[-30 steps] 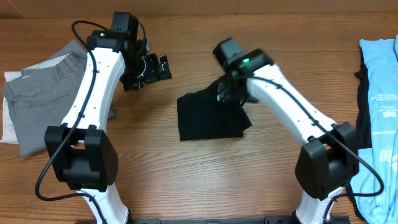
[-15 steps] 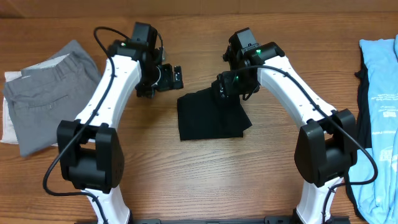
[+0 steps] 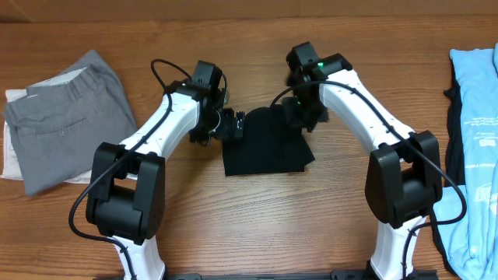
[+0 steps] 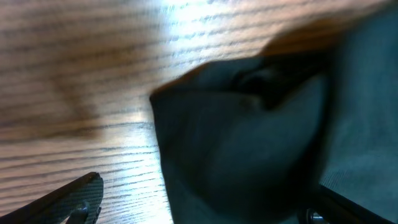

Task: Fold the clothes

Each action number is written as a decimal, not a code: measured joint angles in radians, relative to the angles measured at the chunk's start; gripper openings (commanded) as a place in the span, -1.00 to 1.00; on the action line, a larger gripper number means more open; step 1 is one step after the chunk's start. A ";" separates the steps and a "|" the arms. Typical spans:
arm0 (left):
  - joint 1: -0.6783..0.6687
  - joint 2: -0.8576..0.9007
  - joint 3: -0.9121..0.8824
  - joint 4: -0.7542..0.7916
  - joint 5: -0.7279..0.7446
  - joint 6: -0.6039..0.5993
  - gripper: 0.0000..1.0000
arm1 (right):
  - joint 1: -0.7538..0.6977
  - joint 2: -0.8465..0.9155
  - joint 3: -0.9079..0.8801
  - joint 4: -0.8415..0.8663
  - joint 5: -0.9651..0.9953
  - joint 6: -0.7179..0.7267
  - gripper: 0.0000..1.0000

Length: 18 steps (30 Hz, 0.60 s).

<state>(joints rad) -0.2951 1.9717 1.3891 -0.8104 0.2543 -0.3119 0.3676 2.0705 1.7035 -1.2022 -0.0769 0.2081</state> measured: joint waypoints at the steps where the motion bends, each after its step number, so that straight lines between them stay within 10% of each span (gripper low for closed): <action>1: 0.000 0.000 -0.013 0.005 0.000 -0.001 0.99 | -0.008 0.001 0.000 -0.045 0.050 0.057 -0.92; 8: -0.008 0.000 -0.060 0.025 0.019 -0.003 0.86 | -0.100 0.001 -0.001 -0.148 0.197 0.294 -0.37; 18: -0.008 -0.021 -0.051 -0.113 0.011 -0.004 0.93 | -0.106 -0.008 0.026 -0.172 0.177 0.197 -0.37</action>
<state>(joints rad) -0.3035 1.9503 1.3380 -0.9230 0.2657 -0.3157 0.2615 2.0628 1.7294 -1.3746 0.0998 0.4053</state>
